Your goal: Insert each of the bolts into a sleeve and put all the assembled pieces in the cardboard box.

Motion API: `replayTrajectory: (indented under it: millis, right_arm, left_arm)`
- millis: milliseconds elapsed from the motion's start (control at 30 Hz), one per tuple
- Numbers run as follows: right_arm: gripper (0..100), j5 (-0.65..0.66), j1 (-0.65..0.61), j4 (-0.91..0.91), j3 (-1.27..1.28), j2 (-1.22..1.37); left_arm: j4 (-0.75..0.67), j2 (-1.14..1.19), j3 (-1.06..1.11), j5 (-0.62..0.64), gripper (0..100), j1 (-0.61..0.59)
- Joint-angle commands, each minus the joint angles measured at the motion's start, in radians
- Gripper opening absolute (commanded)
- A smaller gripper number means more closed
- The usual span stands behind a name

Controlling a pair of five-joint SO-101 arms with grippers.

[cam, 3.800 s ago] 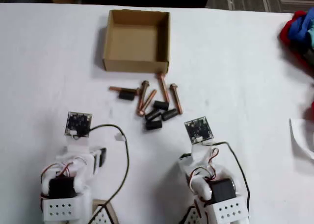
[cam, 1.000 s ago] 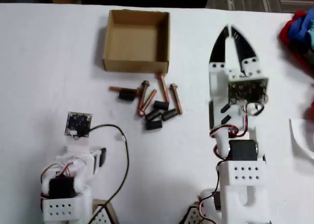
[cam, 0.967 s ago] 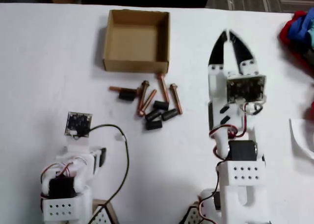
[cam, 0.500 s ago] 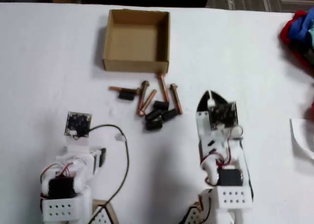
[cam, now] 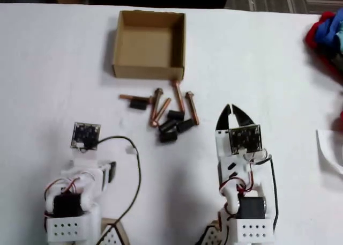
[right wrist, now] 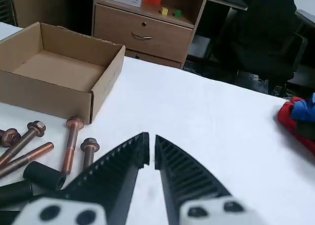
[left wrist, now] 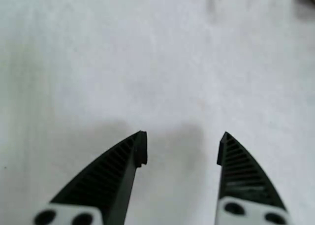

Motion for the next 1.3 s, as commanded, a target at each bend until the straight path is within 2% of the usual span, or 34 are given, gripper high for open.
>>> replayTrajectory:
  millis: [0,400,533,700,867,1033,1267]
  right_arm:
    - [2.2,0.006,0.008,-0.025,-0.063,0.007]
    - [2.1,0.166,0.004,-0.124,-0.505,0.01]
    - [2.1,0.163,0.005,-0.124,-0.597,0.027]
    - [2.1,0.157,0.004,-0.125,-0.738,0.17]
    - [2.1,0.041,0.01,-0.099,-0.896,0.452]
    - [2.1,0.029,0.005,0.116,-1.057,0.812]
    - [2.1,-0.094,0.001,0.553,-1.33,1.333]
  left_arm:
    - [0.002,-0.002,0.021,-0.003,25,-0.003]
    - [0.002,-0.002,0.021,-0.003,25,-0.003]
    - [0.002,-0.002,0.021,-0.003,25,-0.003]
    - [0.002,-0.002,0.021,-0.003,25,-0.003]
    - [0.002,-0.002,0.021,-0.003,25,-0.003]
    - [0.002,-0.002,0.021,-0.003,25,-0.003]
    - [0.002,-0.002,0.021,-0.003,25,-0.003]
